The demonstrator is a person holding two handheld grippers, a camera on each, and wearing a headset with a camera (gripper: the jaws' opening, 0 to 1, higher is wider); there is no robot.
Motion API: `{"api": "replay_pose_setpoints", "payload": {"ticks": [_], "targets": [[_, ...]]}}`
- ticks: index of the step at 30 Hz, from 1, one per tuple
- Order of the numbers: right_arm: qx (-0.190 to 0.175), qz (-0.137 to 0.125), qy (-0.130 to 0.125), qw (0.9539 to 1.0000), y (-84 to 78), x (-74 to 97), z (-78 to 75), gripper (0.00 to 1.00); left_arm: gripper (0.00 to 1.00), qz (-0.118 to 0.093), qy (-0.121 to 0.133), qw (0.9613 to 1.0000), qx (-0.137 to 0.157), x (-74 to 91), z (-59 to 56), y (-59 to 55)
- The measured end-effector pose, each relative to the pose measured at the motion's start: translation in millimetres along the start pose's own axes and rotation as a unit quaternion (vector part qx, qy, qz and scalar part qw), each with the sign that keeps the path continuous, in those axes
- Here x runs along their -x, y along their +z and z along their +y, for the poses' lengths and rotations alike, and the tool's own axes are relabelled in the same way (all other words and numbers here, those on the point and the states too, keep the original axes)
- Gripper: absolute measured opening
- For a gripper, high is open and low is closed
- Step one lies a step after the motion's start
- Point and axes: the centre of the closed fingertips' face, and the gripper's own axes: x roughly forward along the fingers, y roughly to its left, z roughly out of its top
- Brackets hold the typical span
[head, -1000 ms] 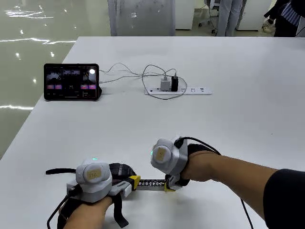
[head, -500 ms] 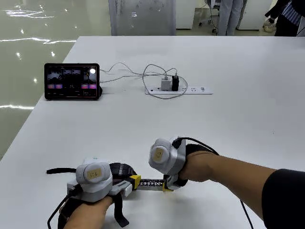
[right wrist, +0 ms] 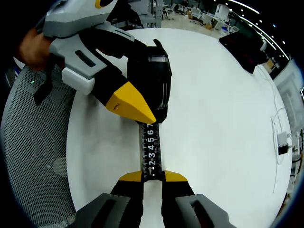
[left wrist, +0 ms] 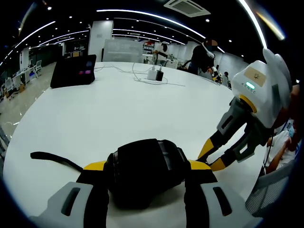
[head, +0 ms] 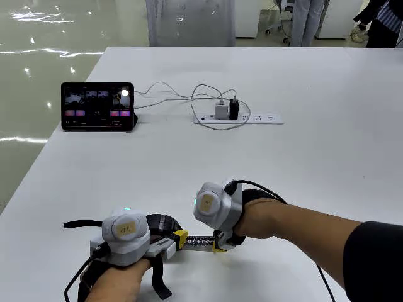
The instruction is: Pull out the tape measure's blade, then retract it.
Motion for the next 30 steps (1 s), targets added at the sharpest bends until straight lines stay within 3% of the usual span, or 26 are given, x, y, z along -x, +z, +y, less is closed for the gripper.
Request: {"api": "replay_pose_setpoints", "payload": {"ticks": [18, 27, 30], "targets": [[0.005, -0.022, 0.005, 0.9997, 12.5, -3.5, 1.0, 0.1, 0.6, 0.001, -0.001, 1.0, 0.005, -0.3, 0.3, -0.2], [0.017, -0.042, 0.008, 0.999, 16.8, -4.1, 0.5, 0.1, 0.6, 0.0, -0.003, 0.9999, 0.01, 0.4, 0.9, -0.3], [0.01, -0.062, 0.016, 0.9979, 18.4, -4.4, -1.2, 0.1, 0.6, -0.001, -0.004, 0.9999, 0.015, 1.0, 1.6, -0.1]]}}
